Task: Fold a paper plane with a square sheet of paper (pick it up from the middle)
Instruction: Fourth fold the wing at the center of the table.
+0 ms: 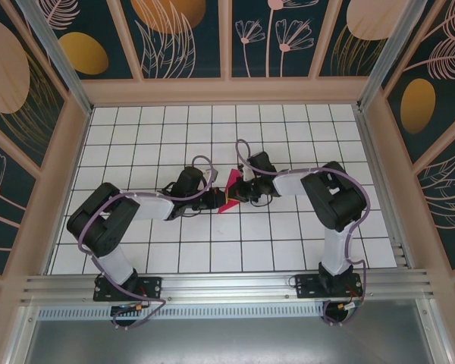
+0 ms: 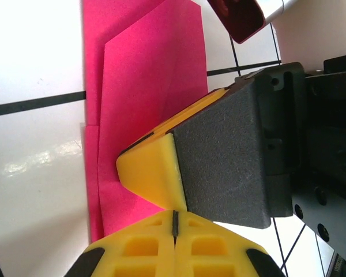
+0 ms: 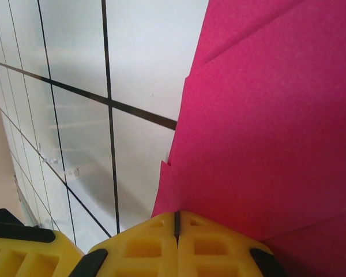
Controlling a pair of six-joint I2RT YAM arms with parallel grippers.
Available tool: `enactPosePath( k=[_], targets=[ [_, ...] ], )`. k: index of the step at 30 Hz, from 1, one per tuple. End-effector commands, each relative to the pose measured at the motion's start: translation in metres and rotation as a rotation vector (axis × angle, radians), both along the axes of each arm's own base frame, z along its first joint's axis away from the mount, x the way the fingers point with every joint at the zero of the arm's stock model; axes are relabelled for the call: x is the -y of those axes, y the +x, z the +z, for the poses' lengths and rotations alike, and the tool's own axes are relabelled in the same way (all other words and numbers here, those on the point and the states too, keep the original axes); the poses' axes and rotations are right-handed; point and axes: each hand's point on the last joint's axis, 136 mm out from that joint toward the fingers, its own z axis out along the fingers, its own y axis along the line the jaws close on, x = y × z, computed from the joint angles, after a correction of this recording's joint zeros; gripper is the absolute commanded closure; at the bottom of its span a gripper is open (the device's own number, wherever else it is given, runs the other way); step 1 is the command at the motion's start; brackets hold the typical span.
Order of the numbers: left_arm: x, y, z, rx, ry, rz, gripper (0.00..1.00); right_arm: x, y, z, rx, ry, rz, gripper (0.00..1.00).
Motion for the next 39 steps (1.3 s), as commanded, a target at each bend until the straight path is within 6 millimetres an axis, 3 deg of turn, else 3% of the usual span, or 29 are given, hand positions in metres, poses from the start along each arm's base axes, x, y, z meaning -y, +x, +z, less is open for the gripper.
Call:
enactPosePath(
  k=[1,8,16,26,31,39],
  targets=[
    [-0.012,-0.005,-0.029,-0.069,0.083,0.031,1.0,-0.001,0.006,-0.002,-0.005,-0.012,-0.017,1.0],
    [-0.019,-0.015,-0.044,-0.106,0.123,0.016,1.0,-0.008,0.017,0.021,0.035,0.048,-0.023,1.0],
    [-0.019,-0.01,-0.033,-0.069,0.101,0.038,1.0,-0.002,0.01,0.01,0.009,0.014,-0.029,1.0],
    [-0.012,0.005,0.009,0.05,0.014,0.066,1.0,0.0,0.006,0.013,0.015,0.013,-0.021,1.0],
    [-0.015,0.004,-0.006,0.016,0.052,0.071,1.0,0.0,0.003,0.007,-0.003,0.008,-0.019,1.0],
    [-0.016,-0.007,-0.034,-0.077,0.092,0.043,1.0,-0.006,0.002,0.018,0.021,0.034,0.0,1.0]
  ],
)
